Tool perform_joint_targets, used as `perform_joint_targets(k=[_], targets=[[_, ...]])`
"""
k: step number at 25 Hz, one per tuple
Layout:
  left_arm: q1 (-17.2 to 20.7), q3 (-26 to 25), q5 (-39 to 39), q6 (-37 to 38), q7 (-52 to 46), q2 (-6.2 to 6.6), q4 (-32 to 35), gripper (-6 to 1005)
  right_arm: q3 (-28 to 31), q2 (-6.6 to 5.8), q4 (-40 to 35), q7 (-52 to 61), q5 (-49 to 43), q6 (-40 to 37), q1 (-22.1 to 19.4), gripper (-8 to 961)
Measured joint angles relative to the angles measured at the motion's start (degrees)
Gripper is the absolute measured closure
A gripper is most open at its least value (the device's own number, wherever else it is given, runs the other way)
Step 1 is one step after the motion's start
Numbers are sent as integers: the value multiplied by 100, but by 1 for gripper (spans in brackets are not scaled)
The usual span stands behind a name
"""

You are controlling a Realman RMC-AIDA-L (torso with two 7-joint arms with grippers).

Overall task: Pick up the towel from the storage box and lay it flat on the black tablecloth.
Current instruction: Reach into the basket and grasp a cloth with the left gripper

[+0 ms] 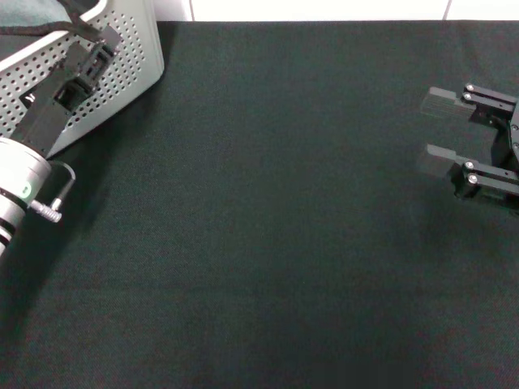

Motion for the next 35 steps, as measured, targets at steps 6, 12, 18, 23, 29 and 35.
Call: perform_joint_targets(k=[6,12,18,23,29,35], targets=[[-11,-11,-40,8,-362,-3,0,127,0,0,1,0,-1,10,2,320],[-27,15,-51,125,-606,-2,0,127,0,0,7,-44,0,25,18,320],[17,24,-31,369,-910,11,1,127,0,0,10,-55,36,34,16,320],[22,28,-30,407,-936,13,1,127,0,0,64,-108,65,36,44,320],[-26,33,-33,346,-939,-2,-1,131,0,0,74,-119,70,36,57,320],[-55,30,-41,314,-942,-3,-8,181,0,0,74,-126,70,35,51,320]])
